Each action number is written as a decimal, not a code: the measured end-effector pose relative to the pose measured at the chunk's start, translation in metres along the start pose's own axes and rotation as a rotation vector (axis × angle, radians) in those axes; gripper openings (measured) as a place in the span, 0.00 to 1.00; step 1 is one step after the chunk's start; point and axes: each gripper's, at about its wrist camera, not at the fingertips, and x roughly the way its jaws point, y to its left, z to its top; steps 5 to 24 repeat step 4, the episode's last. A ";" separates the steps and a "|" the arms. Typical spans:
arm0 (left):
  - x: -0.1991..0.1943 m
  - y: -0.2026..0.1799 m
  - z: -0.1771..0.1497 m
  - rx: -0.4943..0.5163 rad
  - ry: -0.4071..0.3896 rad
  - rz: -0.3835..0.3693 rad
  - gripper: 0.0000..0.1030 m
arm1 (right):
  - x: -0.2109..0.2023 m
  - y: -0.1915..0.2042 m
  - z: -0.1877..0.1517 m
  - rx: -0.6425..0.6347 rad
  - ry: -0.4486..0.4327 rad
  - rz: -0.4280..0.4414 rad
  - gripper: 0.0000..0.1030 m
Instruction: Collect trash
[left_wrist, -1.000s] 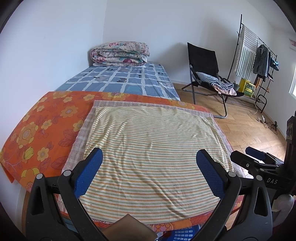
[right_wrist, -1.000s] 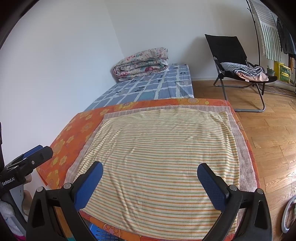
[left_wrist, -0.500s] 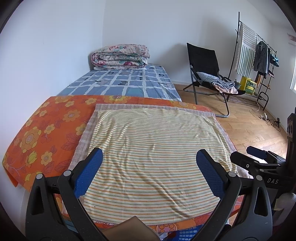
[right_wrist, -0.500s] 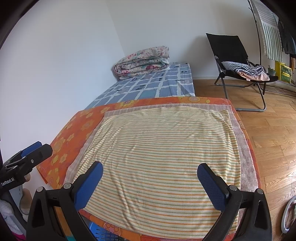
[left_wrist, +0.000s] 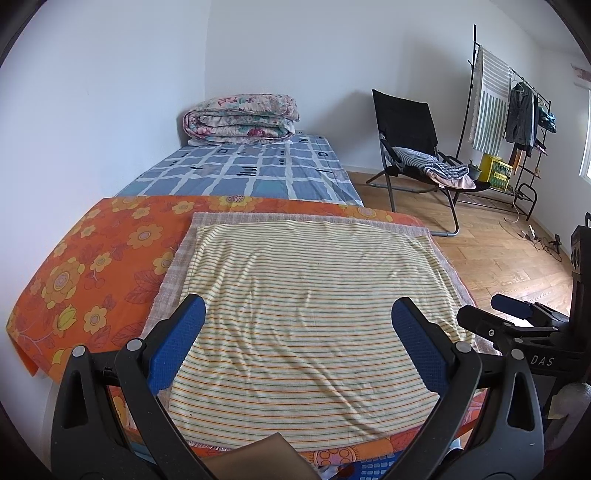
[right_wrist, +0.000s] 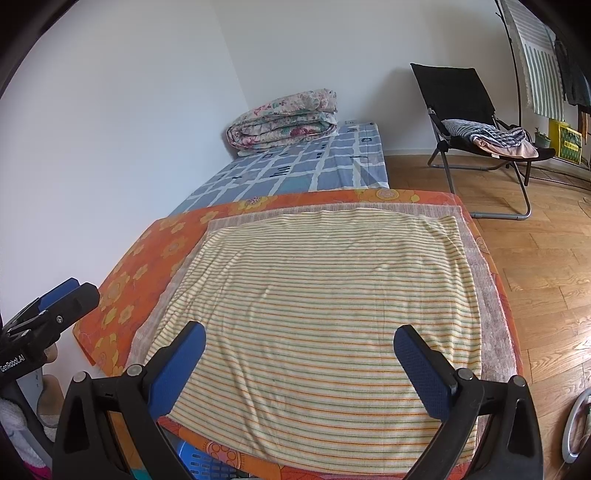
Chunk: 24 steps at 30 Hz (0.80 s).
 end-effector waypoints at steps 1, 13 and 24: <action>0.000 0.000 0.000 0.000 0.000 0.000 0.99 | 0.000 0.000 0.000 0.000 0.000 0.000 1.00; -0.001 0.001 0.000 -0.003 0.001 0.004 0.99 | 0.000 0.000 0.000 0.000 -0.001 -0.001 1.00; -0.001 0.001 0.000 -0.003 0.001 0.004 0.99 | 0.000 0.000 0.000 0.000 -0.001 -0.001 1.00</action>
